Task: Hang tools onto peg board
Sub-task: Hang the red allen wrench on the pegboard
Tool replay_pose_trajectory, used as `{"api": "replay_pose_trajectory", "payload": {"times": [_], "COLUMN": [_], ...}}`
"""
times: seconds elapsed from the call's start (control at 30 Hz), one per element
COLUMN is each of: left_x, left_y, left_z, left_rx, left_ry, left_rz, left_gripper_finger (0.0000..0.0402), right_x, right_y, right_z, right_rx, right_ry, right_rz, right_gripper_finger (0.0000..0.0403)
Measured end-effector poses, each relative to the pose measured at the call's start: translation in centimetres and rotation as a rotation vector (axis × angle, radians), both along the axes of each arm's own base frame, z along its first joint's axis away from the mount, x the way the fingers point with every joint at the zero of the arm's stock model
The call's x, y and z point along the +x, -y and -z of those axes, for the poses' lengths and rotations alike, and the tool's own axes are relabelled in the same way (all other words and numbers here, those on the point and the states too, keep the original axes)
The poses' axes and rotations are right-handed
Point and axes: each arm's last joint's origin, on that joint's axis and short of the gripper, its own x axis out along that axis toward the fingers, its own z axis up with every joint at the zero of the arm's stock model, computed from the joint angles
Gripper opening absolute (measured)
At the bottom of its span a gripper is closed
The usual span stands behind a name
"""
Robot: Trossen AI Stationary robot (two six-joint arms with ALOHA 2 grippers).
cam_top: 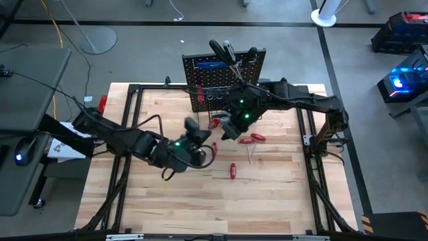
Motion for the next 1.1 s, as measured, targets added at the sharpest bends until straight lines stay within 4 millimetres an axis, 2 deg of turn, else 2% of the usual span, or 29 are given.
{"api": "replay_pose_trajectory", "payload": {"times": [0.1,0.2,0.33,0.47,0.6,0.67,0.77,0.93,1.1], "left_x": [-1.7,-3.0,-4.0,-4.9,-6.0,-6.7,-7.5,-8.1,-7.5], "left_y": [-0.2,-0.4,-0.3,-0.3,-0.4,-0.3,-0.6,-1.4,-1.8], "left_z": [1.3,2.6,4.0,4.6,2.6,0.7,-2.3,-5.4,-6.0], "left_rx": [-0.265,-0.623,-0.869,-1.055,-1.256,-1.338,-1.365,-1.308,-1.304], "left_ry": [-0.021,0.012,0.291,0.648,0.937,1.023,1.118,1.220,1.188], "left_rz": [-0.077,-0.251,-0.445,-0.521,-0.468,-0.384,-0.248,-0.070,0.067], "left_gripper_finger": [0.0035,0.0048,0.0064,0.0076,0.0085,0.0091,0.0100,0.0114,0.0142], "right_x": [-1.2,-2.0,-1.1,0.1,0.4,0.4,0.4,0.7,0.5], "right_y": [0.4,0.8,0.9,0.1,-0.9,-1.3,-2.2,-4.0,-5.1], "right_z": [-0.2,-0.9,-2.9,-5.7,-6.3,-6.1,-6.1,-6.1,-6.3], "right_rx": [-0.068,-0.162,-0.337,-0.483,-0.612,-0.687,-0.769,-0.802,-0.839], "right_ry": [-0.039,0.003,0.248,0.563,0.631,0.618,0.624,0.669,0.681], "right_rz": [0.005,0.028,0.072,0.122,0.131,0.126,0.103,0.040,0.044], "right_gripper_finger": [0.0002,0.0001,0.0001,0.0001,0.0000,0.0000,0.0000,0.0000,0.0000]}}
